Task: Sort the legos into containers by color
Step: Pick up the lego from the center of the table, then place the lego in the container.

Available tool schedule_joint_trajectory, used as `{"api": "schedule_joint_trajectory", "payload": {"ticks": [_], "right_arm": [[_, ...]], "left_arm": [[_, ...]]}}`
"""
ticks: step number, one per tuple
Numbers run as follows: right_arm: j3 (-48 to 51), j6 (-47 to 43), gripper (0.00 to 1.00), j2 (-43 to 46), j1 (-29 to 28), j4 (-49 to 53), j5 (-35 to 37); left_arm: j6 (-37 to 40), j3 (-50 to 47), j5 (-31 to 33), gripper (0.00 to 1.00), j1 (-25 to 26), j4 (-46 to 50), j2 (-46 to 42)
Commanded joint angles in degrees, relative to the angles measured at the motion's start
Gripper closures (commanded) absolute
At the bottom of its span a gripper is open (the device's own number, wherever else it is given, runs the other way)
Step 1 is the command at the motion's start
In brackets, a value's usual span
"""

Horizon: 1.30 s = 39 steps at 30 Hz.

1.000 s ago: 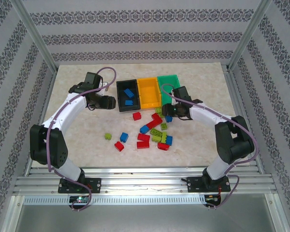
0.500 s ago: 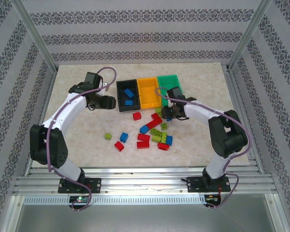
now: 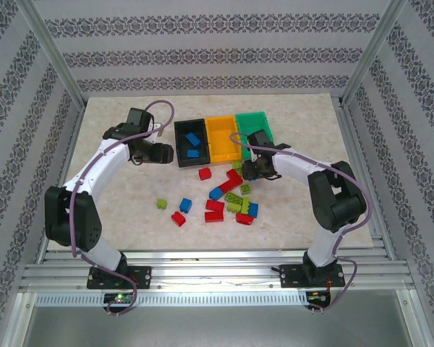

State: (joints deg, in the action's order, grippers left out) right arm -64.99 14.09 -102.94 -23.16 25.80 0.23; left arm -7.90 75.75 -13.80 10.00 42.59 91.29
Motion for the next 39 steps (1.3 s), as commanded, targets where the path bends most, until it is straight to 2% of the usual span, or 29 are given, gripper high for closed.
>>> {"api": "schedule_joint_trajectory", "payload": {"ticks": [1,8,13,19,23,27,31,33,35,37,39], "right_arm": [[-0.35,-1.32,0.47,-0.05,-0.55,2.71,1.76],[-1.1,-0.47,0.5,-2.01,-0.57,1.67,-0.82],[-1.01,-0.36,0.62,-1.73,-1.17,1.21,-1.99],[-2.56,-0.73,0.63,3.66,-2.38,2.59,-1.65],[-5.17,1.46,0.63,5.49,-5.21,0.67,-5.47],[-11.38,3.56,0.63,2.25,-7.98,-2.12,-8.24],[-24.27,5.99,0.62,-5.58,-8.75,-2.24,-13.03],[-30.55,7.08,0.59,-9.46,-8.9,-1.76,-15.38],[-36.82,7.46,0.52,-13.21,-9.14,0.06,-16.92],[-39.43,7.54,0.47,-14.88,-9.45,1.15,-17.29],[-37.82,7.28,0.47,-14.43,-9.69,0.88,-16.85]], "left_arm": [[0.69,-0.25,-1.11,0.3,-0.55,-1.02,0.29],[0.69,0.02,-1.57,0.3,-0.53,-0.75,0.6],[0.78,-0.07,-1.24,0.3,-0.54,-0.84,0.45],[0.78,-0.07,-0.88,0.3,-0.52,-0.76,0.4],[0.78,0.02,0.21,0.3,-0.54,-0.53,0.49],[0.83,-0.15,1.5,0.3,-0.58,-0.66,0.08],[0.71,-0.51,1.72,0.3,-0.59,-1.01,-0.39],[0.69,-0.6,1.79,0.3,-0.57,-1.04,-0.41],[0.78,-0.52,1.99,0.3,-0.58,-0.94,-0.41],[0.78,-0.65,2.01,0.3,-0.6,-0.93,-0.49],[0.76,-0.6,1.95,0.3,-0.54,-1.02,-0.58]]}}
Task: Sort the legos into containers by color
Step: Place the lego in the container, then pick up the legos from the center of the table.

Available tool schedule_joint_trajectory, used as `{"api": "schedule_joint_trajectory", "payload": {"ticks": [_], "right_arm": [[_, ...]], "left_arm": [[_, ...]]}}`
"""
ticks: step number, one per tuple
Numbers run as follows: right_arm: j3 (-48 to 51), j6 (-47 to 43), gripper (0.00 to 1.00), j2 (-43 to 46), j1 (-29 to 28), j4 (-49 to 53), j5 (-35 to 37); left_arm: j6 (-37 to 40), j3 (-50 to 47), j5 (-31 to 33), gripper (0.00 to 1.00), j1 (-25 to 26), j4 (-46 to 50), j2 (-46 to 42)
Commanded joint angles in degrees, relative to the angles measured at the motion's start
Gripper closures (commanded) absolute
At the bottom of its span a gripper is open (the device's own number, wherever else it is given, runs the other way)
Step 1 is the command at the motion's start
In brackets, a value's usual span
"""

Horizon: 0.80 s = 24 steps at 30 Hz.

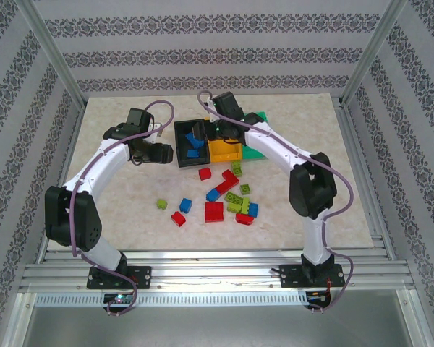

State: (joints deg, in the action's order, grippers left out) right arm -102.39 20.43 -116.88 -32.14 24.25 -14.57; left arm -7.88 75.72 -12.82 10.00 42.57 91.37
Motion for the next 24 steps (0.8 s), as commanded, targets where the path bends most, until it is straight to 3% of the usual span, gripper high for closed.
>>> {"api": "schedule_joint_trajectory", "payload": {"ticks": [1,12,24], "right_arm": [[1.06,0.78,0.47,0.18,-0.77,2.18,-1.79],[28.58,-2.31,0.48,13.67,-4.55,1.58,0.72],[30.46,-7.88,0.44,13.16,-12.73,7.8,11.64]], "left_arm": [[0.76,-0.58,0.9,0.3,-0.51,-0.99,-0.69],[0.5,-0.49,-0.1,0.3,-0.6,-1.35,-0.76],[0.76,-0.4,0.79,0.3,-0.6,-1.06,-0.48]]}}
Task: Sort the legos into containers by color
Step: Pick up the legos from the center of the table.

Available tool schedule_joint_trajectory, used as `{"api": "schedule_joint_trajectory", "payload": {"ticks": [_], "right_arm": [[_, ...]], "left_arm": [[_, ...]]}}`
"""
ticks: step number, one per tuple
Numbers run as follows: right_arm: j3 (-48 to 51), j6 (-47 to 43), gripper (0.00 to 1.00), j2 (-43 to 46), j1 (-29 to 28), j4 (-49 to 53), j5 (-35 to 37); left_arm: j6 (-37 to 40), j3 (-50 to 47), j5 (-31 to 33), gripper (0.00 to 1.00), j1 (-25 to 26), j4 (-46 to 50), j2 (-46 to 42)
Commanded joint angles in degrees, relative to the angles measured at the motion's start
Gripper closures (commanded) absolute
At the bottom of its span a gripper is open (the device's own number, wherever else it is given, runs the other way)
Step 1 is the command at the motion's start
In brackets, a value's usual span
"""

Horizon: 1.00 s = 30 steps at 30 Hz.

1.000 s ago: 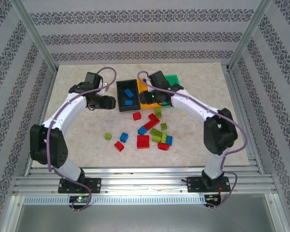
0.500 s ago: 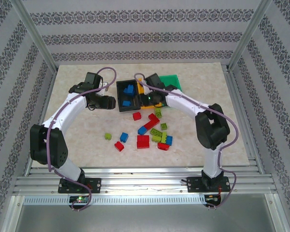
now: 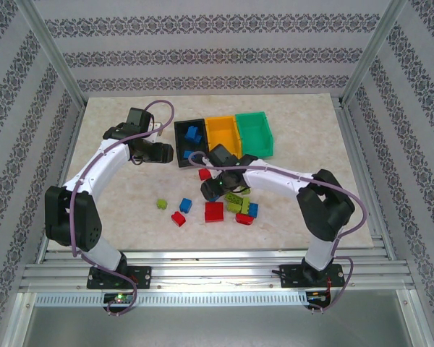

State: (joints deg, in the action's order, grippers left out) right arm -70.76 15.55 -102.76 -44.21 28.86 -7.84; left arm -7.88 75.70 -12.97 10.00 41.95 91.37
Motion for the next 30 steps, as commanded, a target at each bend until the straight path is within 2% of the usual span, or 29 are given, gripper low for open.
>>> {"api": "schedule_joint_trajectory", "payload": {"ticks": [1,9,17,24,30], "right_arm": [[-1.47,-3.33,0.44,-1.4,-1.09,3.42,5.59],[-4.6,-4.7,0.44,-4.87,-3.86,5.12,9.39],[-5.88,-4.98,0.45,-8.75,-4.15,5.83,9.42],[-6.21,-5.09,0.55,-8.11,-4.31,5.47,10.45],[-9.75,-5.14,0.56,-6.04,-2.49,4.19,8.23]], "left_arm": [[0.72,-0.46,0.96,0.3,-0.66,-0.47,-0.56],[0.76,-0.47,1.18,0.3,-0.68,-0.47,-0.4],[0.8,-0.47,1.36,0.3,-0.6,-0.47,-0.58],[0.76,-0.47,1.35,0.3,-0.67,-0.49,-0.46],[0.59,-0.49,1.96,0.3,-0.66,-0.4,-0.54]]}}
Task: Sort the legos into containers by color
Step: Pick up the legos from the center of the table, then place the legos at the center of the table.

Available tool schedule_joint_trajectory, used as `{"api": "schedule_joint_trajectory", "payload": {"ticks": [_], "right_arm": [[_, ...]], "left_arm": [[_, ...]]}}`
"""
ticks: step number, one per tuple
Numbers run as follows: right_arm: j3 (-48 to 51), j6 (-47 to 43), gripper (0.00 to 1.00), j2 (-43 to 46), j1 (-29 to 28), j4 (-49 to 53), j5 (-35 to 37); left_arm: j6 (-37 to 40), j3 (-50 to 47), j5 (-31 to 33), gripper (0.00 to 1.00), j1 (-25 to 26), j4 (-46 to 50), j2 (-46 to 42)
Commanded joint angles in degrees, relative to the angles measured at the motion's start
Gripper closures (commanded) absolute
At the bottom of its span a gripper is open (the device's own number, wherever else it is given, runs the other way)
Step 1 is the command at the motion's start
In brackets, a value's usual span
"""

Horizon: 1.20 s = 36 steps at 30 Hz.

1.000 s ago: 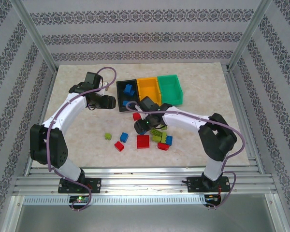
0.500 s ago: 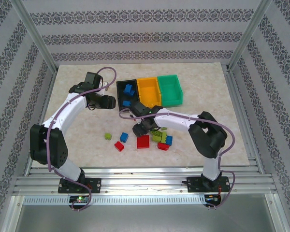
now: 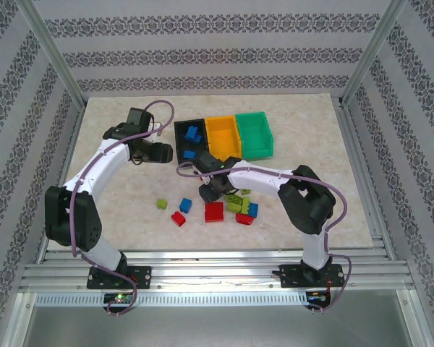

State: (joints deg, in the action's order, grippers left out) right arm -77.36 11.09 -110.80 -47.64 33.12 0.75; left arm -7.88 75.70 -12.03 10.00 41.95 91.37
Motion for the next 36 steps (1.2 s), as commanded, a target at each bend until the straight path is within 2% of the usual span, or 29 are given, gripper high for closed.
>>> {"api": "schedule_joint_trajectory", "payload": {"ticks": [1,6,13,17,21,29,36], "right_arm": [[-4.37,-0.47,0.56,2.17,1.76,-0.29,-1.08],[-10.64,2.39,0.56,0.9,5.98,-2.87,-6.33],[-27.21,4.63,0.56,-8.24,10.52,-1.41,-7.57],[-30.73,6.77,0.57,-10.69,12.03,-1.03,-11.28],[-24.95,7.5,0.57,-6.85,11.45,-1.93,-12.54],[-4.5,9.74,0.56,5.71,8.93,-5.15,-10.56],[1.69,12.52,0.5,5.9,7.63,-8.32,-13.45]], "left_arm": [[0.59,-0.47,1.1,0.3,-0.61,-0.38,-0.58],[0.58,-0.47,1.87,0.3,-0.64,-0.32,-0.62],[0.5,-0.5,2.54,0.3,-0.7,-0.2,-0.54],[0.41,-0.47,2.41,0.3,-0.8,-0.21,-0.58],[0.4,-0.29,1.93,0.3,-0.82,-0.03,-0.59],[0.06,-0.29,0.53,0.3,-0.8,-0.38,-0.85],[0.08,-0.39,0.45,0.3,-0.88,-0.4,-0.58]]}}
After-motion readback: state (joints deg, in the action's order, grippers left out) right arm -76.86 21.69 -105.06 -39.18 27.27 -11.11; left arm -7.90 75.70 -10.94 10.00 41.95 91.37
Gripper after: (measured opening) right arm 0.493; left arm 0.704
